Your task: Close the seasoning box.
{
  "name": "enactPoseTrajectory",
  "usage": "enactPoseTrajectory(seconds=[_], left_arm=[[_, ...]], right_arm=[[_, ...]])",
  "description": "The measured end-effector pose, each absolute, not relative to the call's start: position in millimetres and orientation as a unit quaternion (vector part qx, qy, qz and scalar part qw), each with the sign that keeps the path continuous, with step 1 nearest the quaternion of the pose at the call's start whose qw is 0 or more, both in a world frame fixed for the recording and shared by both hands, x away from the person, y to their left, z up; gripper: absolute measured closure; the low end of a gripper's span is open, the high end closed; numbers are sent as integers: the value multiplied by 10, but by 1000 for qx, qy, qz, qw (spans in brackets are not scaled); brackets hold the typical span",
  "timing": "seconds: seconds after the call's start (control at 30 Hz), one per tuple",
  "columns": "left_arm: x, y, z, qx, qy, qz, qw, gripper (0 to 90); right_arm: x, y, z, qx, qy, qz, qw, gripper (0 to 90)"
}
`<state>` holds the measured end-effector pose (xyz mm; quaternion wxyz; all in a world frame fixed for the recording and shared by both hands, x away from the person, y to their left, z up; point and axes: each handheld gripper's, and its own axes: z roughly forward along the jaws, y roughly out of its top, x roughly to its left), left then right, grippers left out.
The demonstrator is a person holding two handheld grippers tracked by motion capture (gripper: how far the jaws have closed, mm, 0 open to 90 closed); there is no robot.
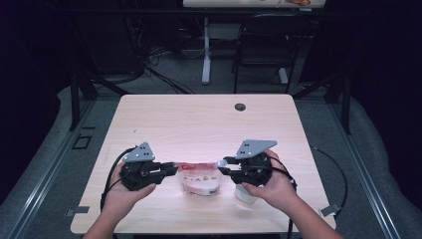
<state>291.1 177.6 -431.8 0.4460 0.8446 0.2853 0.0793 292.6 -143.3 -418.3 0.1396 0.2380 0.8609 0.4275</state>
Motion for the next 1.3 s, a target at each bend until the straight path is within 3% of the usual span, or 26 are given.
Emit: enactPoseTrajectory(seconds=[0.53, 1.3], left_arm=[[2878, 1924, -4271, 840, 299, 86, 445, 740], [2788, 2081, -4357, 835, 310, 98, 443, 732]], right_arm=[[2928, -1315, -3912, 213, 862, 433, 156, 642], [3052, -781, -3838, 175, 882, 418, 132, 677]])
